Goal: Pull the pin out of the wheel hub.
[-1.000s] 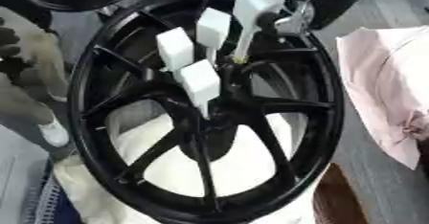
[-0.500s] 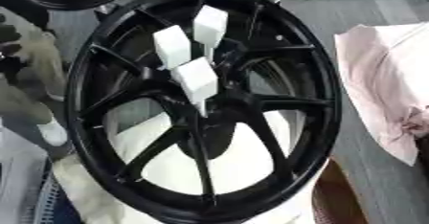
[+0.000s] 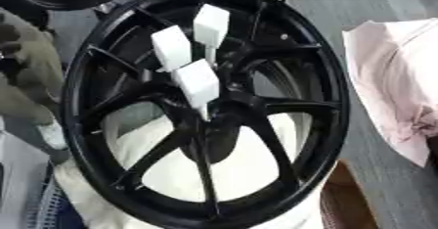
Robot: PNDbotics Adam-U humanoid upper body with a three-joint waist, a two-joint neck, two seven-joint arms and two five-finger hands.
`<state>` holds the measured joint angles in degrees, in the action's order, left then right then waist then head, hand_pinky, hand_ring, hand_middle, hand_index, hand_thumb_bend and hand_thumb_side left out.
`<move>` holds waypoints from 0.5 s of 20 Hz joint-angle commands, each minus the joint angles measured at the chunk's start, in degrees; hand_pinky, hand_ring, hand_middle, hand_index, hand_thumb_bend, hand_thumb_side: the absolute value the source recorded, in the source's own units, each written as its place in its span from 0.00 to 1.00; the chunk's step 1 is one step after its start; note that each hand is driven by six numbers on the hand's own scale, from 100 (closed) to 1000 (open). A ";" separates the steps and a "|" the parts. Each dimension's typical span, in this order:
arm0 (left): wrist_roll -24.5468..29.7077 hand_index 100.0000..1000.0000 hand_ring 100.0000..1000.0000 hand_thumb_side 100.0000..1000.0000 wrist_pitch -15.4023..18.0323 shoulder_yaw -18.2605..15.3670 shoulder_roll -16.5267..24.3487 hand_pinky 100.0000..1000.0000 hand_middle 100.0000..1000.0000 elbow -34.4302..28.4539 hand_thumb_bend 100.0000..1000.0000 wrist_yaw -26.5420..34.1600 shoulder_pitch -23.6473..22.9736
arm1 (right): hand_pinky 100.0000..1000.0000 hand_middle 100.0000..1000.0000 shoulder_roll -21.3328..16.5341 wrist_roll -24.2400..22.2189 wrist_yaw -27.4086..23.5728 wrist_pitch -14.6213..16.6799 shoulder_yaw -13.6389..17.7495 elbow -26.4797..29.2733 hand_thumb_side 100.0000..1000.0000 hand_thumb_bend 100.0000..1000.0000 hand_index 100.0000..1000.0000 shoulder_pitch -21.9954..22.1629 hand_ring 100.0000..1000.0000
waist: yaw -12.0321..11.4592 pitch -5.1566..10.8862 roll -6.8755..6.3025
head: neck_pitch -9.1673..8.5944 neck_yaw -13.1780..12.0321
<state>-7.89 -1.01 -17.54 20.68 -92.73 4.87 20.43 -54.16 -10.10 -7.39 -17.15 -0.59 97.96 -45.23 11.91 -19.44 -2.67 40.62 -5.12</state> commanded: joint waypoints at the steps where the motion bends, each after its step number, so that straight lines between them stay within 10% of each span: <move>1: -1.13 0.72 0.68 0.77 0.16 -1.28 2.30 0.71 0.56 -1.32 0.41 0.20 -0.18 | 0.84 0.70 -1.82 3.12 3.14 -2.81 5.67 -4.34 0.17 0.11 0.77 2.63 0.76 | -0.04 1.23 0.47 | -0.69 -1.03; 6: -0.79 0.72 0.68 0.77 0.23 -0.53 2.28 0.71 0.56 -1.27 0.42 0.25 0.05 | 0.89 0.85 -0.63 8.19 8.20 -3.05 13.91 -9.86 0.57 0.02 0.86 10.86 0.90 | -1.01 1.38 0.78 | -0.40 0.13; 10: -0.35 0.72 0.68 0.77 0.24 -0.07 2.07 0.71 0.56 -1.34 0.42 0.29 0.44 | 0.89 0.85 1.09 12.21 12.19 -1.00 20.10 -6.68 0.56 0.01 0.86 17.39 0.90 | -2.07 1.45 0.96 | -0.46 1.26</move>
<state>-8.46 -0.85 -17.67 21.16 -92.94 4.96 20.21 -51.79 0.79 3.18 -18.64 16.84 89.77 -27.53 9.71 -19.42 -2.04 40.64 -4.28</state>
